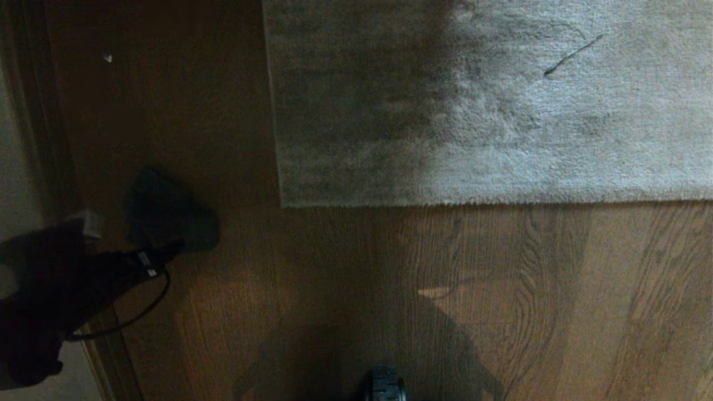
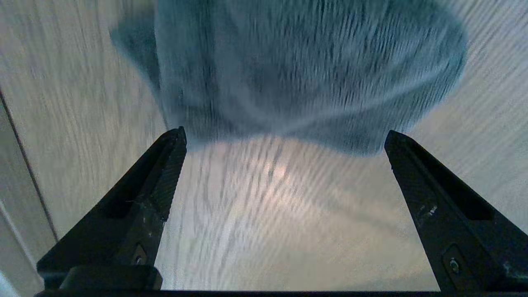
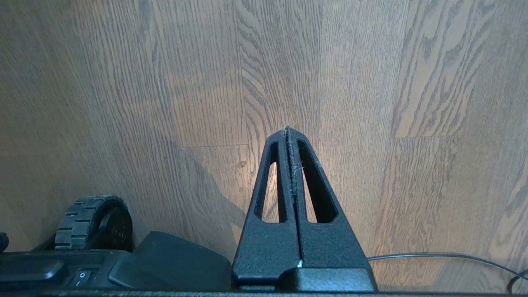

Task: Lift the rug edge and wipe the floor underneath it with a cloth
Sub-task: Pick up the rag

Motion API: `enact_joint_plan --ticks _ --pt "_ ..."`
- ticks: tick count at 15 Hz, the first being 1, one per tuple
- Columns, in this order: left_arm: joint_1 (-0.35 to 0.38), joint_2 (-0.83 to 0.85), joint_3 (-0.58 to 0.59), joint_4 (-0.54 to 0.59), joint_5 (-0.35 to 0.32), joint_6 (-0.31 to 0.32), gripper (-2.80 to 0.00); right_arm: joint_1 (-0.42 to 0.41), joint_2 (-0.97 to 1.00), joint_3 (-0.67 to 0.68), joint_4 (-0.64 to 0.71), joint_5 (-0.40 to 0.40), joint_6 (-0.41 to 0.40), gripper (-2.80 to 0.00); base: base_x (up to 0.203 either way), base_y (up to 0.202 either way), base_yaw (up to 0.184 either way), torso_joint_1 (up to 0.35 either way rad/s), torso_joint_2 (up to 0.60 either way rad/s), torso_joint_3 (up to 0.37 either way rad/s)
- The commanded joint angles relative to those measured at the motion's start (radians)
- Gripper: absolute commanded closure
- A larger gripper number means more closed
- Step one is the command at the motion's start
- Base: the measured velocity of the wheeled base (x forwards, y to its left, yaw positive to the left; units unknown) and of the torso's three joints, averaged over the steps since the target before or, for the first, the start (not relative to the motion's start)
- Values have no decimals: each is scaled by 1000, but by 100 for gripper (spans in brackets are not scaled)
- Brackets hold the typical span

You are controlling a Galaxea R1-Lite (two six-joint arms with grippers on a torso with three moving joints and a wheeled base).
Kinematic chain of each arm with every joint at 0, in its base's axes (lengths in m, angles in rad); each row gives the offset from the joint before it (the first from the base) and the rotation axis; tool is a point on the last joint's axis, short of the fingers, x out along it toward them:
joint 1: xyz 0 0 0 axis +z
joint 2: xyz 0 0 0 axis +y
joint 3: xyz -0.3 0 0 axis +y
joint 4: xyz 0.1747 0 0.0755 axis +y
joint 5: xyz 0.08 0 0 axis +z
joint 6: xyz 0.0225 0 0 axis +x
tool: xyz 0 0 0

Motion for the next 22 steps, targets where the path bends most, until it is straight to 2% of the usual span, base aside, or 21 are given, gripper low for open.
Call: enact_joint_plan --ticks 1,2,4,10,15,19,22 --pt "0 37 -3 -54 -1 -2 -280 1 0 0 0 0 0 0 0 0 0 0 0 0" --pt "0 56 -2 -90 -1 -2 0 0 0 0 0 0 0 0 0 0 0 0 0 0" --pt "2 84 -2 -130 -1 -3 0 0 0 0 -1 0 0 0 0 0 0 0 0 0" --pt "2 128 -7 -139 -3 -2 0 0 0 0 0 0 0 0 0 0 0 0 0 0" --pt "-1 169 -7 -217 -4 -2 0 1 0 0 0 0 0 0 0 0 0 0 0 0" --pt "-6 127 9 -240 -3 -4 0 0 0 0 0 0 0 0 0 0 0 0 0 0" --pt "-49 63 53 -228 0 -4 0 1 0 0 0 0 0 0 0 0 0 0 0 0"
